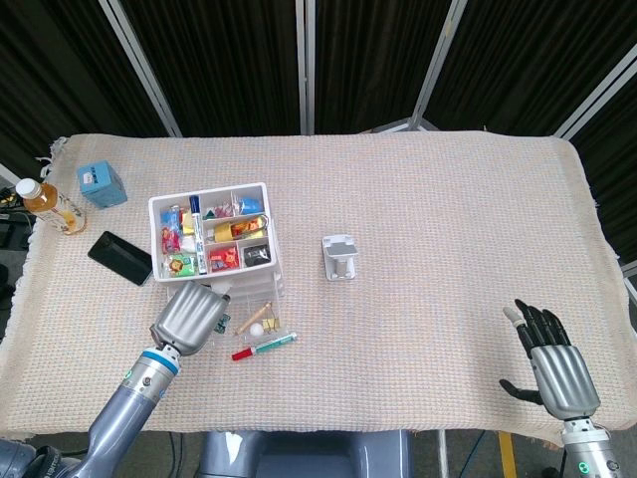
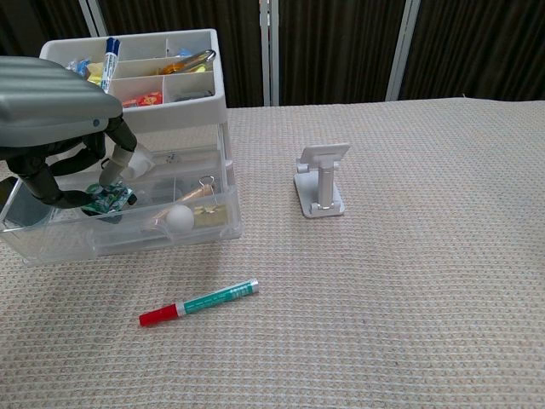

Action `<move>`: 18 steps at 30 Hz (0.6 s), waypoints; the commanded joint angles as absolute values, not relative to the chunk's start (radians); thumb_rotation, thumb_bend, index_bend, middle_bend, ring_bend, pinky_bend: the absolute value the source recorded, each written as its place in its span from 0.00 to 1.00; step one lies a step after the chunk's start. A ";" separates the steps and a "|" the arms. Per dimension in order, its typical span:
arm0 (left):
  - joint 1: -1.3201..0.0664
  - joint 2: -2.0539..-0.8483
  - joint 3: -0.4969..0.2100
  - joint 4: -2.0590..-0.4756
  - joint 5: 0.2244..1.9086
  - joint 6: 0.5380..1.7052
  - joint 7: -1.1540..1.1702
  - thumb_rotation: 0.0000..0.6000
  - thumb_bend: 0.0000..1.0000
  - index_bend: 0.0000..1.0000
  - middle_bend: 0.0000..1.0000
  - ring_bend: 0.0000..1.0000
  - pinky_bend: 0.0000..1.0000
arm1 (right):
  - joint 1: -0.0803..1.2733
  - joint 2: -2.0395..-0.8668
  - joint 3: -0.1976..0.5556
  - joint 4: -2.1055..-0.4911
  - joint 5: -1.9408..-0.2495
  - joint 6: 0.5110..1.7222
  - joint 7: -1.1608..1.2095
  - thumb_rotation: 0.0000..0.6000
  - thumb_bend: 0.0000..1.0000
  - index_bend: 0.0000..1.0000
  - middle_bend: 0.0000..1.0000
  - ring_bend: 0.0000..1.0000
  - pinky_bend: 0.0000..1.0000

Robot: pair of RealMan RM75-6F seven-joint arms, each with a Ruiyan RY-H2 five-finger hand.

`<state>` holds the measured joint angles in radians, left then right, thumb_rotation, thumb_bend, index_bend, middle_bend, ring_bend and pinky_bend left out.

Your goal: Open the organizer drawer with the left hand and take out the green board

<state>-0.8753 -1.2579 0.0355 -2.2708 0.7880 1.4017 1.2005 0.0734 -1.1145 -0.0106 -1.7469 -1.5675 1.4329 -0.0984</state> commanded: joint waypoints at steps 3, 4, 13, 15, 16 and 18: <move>-0.869 -1.240 0.034 -2.284 0.805 1.403 1.181 1.00 0.42 0.56 0.79 0.78 0.64 | 0.073 -1.114 -0.010 -1.747 -1.567 1.434 -0.098 1.00 0.02 0.12 0.00 0.00 0.00; -0.868 -1.236 0.034 -2.286 0.809 1.403 1.177 1.00 0.42 0.56 0.79 0.78 0.64 | 0.073 -1.115 -0.010 -1.746 -1.566 1.434 -0.098 1.00 0.02 0.12 0.00 0.00 0.00; -0.849 -1.169 0.032 -2.337 0.869 1.405 1.130 1.00 0.42 0.57 0.79 0.78 0.64 | 0.074 -1.115 -0.007 -1.746 -1.561 1.431 -0.098 1.00 0.01 0.12 0.00 0.00 0.00; -0.840 -1.146 0.034 -2.356 0.889 1.412 1.118 1.00 0.42 0.57 0.79 0.78 0.64 | 0.073 -1.114 -0.007 -1.745 -1.560 1.432 -0.097 1.00 0.02 0.12 0.00 0.00 0.00; -0.836 -1.138 0.035 -2.356 0.902 1.410 1.110 1.00 0.42 0.57 0.79 0.78 0.64 | 0.074 -1.114 -0.006 -1.745 -1.559 1.432 -0.097 1.00 0.01 0.12 0.00 0.00 0.00; -0.825 -1.119 0.041 -2.356 0.936 1.407 1.091 1.00 0.42 0.57 0.79 0.78 0.64 | 0.074 -1.114 -0.005 -1.745 -1.556 1.431 -0.096 1.00 0.02 0.12 0.00 0.00 0.00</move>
<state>-0.8359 -1.1349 0.0360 -2.3529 0.9114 1.4083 1.1077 0.0739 -1.1142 -0.0052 -1.7447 -1.5562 1.4308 -0.0961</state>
